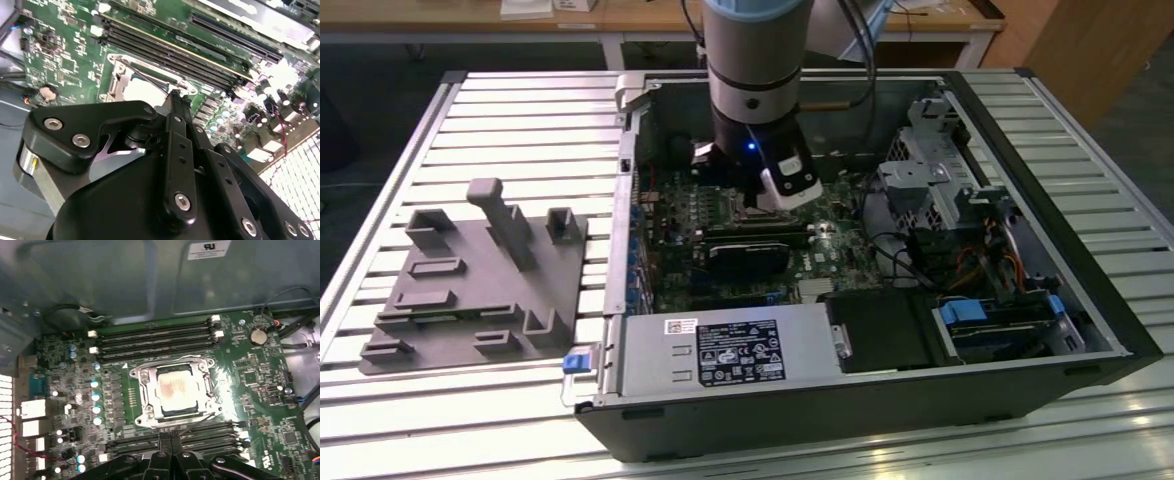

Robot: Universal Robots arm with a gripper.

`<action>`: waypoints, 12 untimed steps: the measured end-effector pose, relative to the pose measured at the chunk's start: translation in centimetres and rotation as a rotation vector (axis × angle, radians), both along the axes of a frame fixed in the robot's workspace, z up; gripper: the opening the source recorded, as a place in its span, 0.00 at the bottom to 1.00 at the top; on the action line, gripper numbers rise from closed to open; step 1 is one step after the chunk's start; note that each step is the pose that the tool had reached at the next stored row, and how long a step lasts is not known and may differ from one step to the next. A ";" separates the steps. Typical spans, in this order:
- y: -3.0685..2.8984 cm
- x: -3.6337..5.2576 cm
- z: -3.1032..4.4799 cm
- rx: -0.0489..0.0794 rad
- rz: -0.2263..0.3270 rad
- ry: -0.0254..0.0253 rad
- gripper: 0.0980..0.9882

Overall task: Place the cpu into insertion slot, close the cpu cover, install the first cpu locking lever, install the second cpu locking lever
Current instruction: 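Install the second cpu locking lever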

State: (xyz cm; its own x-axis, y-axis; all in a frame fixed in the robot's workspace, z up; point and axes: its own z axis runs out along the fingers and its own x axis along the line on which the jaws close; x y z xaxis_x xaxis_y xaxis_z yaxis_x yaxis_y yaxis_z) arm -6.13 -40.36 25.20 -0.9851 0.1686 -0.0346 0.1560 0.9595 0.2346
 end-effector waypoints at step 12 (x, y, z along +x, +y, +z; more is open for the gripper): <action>0.02 0.09 -1.74 -0.003 0.000 0.0000 0.01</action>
State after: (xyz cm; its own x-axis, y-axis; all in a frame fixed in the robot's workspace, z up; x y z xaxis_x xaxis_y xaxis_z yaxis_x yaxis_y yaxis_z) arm -6.04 -40.34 23.46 -0.9851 0.1684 -0.0352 0.1559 0.9603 0.2314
